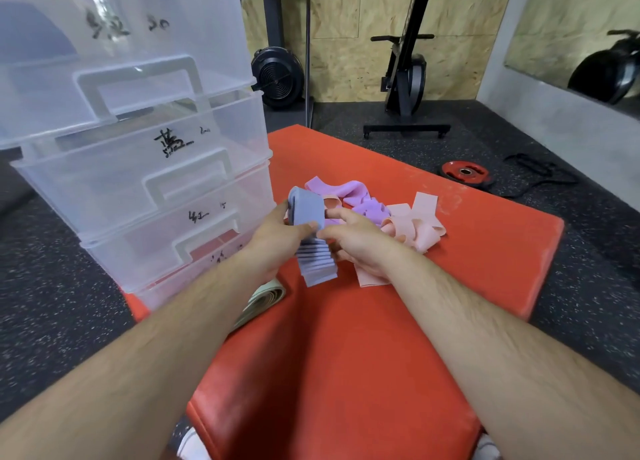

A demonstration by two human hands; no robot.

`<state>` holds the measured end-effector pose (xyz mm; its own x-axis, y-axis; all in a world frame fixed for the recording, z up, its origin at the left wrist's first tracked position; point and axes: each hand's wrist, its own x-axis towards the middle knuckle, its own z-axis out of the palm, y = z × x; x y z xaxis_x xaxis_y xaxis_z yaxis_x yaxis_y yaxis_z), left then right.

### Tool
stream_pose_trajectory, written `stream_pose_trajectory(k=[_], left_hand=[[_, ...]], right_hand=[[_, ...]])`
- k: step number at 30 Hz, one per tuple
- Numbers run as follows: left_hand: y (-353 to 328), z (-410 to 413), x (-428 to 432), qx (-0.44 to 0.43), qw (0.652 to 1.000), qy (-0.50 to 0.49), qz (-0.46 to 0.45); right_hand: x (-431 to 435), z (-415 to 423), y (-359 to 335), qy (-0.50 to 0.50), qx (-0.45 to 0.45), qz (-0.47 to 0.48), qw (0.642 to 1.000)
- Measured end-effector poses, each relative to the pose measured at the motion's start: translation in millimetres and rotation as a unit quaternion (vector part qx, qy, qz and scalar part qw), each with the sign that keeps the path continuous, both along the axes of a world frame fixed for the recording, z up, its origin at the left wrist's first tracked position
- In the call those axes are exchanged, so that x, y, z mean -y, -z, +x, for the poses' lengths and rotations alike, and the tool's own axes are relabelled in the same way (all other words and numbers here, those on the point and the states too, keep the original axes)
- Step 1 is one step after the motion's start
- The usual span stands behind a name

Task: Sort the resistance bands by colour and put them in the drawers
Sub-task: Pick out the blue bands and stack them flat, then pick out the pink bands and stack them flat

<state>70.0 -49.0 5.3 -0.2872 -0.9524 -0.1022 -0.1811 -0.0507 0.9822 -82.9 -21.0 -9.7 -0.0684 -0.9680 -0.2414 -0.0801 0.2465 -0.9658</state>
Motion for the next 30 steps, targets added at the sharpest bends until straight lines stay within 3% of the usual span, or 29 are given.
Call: stream_pose_trajectory(k=[3, 5, 11, 19, 26, 28, 30], left_hand=[[6, -2, 1, 0.033, 0.999, 0.007, 0.008], [10, -1, 3, 0.062, 0.998, 0.009, 0.01], [13, 5, 6, 0.13, 0.988, -0.003, -0.078], [33, 12, 12, 0.375, 0.908, 0.075, -0.169], [23, 22, 15, 0.344, 0.907, 0.048, -0.237], [26, 24, 13, 0.394, 0.887, 0.066, -0.231], [28, 26, 9, 0.441, 0.865, 0.088, -0.221]], right_hand=[[7, 7, 13, 0.03, -0.044, 0.004, 0.999], [10, 13, 19, 0.032, -0.027, 0.003, 0.999], [23, 25, 25, 0.073, -0.002, -0.068, 0.995], [28, 36, 35, 0.047, -0.013, -0.01, 0.999], [27, 31, 30, 0.047, 0.068, -0.02, 0.996], [26, 32, 35, 0.034, 0.04, 0.004, 0.999], [28, 34, 42, 0.017, -0.08, 0.017, 0.996]])
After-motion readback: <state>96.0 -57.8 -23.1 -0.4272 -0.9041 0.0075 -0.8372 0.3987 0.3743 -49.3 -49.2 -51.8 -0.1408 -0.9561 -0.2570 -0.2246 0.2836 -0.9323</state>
